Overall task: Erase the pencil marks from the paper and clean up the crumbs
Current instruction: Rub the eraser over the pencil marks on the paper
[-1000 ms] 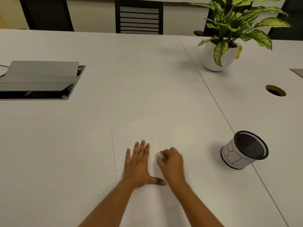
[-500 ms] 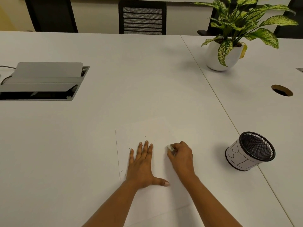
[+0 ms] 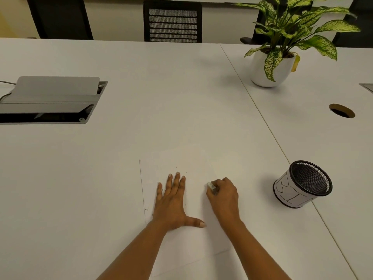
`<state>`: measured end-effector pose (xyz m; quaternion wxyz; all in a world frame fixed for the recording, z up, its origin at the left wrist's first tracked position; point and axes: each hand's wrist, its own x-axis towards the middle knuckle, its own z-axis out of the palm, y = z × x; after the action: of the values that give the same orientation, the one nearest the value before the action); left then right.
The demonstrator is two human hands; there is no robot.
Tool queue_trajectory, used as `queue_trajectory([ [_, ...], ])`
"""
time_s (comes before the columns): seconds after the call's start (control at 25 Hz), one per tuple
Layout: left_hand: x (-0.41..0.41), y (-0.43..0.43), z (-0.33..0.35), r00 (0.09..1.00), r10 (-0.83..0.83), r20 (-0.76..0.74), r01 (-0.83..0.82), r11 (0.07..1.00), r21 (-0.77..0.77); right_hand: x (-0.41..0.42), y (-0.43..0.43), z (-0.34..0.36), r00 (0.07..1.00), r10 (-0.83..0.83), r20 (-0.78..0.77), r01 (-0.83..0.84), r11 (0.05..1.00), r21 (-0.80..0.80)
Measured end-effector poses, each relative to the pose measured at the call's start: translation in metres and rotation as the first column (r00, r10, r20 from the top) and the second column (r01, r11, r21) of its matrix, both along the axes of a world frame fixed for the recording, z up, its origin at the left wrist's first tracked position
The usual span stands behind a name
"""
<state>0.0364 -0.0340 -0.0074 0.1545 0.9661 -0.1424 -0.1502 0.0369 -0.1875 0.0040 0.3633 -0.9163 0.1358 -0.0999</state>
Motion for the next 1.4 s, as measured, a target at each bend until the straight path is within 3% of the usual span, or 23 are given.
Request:
queue_trajectory([
  [0.2, 0.0, 0.0, 0.0, 1.0, 0.002, 0.021, -0.003, 0.998, 0.062, -0.034, 0.036, -0.008, 0.957, 0.291, -0.004, -0.29, 0.954, 0.076],
  [0.48, 0.001, -0.001, 0.004, 1.0, -0.003, -0.023, 0.003, 1.0, 0.026, -0.016, -0.017, -0.002, 1.0, 0.009, -0.005, -0.009, 1.0, -0.028],
  [0.76, -0.001, 0.0, 0.003, 1.0, 0.008, -0.018, -0.006, 0.998, 0.07, -0.046, 0.031, -0.007, 0.986, 0.167, -0.022, -0.165, 0.983, 0.082],
  [1.04, 0.0, -0.001, 0.007, 0.999, 0.001, -0.034, 0.0, 1.0, 0.028, -0.029, -0.026, -0.004, 0.993, -0.114, 0.011, 0.114, 0.993, 0.031],
  [1.28, 0.0, -0.002, 0.006, 1.0, -0.001, -0.023, 0.002, 0.999, 0.037, -0.048, 0.019, -0.01, 0.985, 0.169, 0.019, -0.17, 0.985, 0.01],
  [1.4, 0.0, -0.002, 0.007, 0.999, -0.005, -0.038, 0.006, 0.999, 0.034, -0.033, -0.004, -0.009, 0.995, 0.091, 0.026, -0.09, 0.995, -0.029],
])
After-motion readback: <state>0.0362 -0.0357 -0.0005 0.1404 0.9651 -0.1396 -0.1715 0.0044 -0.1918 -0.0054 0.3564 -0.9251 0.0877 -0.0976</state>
